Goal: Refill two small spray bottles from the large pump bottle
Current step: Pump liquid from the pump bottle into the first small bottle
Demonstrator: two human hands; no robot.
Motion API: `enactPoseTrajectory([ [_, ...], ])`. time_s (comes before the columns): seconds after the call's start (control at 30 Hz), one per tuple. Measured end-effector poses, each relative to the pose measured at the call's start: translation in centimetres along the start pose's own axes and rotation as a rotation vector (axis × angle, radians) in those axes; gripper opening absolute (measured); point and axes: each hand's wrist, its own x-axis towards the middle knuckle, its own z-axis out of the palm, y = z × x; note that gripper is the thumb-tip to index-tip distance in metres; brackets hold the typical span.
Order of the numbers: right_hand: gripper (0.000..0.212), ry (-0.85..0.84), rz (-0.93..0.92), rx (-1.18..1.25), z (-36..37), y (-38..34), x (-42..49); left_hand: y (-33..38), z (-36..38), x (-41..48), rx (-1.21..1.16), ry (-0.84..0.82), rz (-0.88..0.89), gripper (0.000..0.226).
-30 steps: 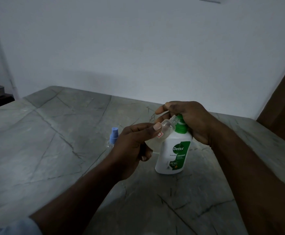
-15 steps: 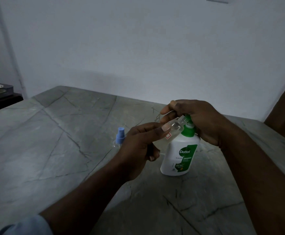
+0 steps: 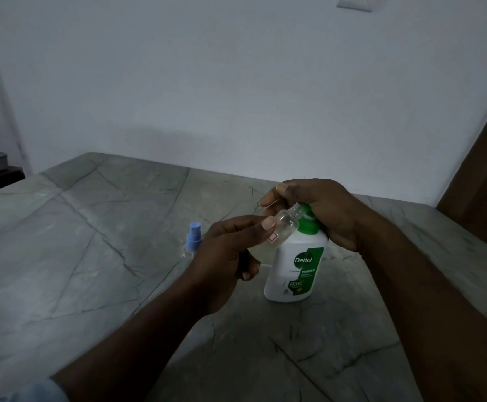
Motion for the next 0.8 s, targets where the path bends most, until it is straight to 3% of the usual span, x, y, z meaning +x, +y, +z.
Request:
enactPoseTrajectory([
  [0.8,0.037,0.026,0.001,-0.117,-0.1,-0.2,0.1,0.2,-0.1,0.0,0.009,-0.017,0.011,0.02],
])
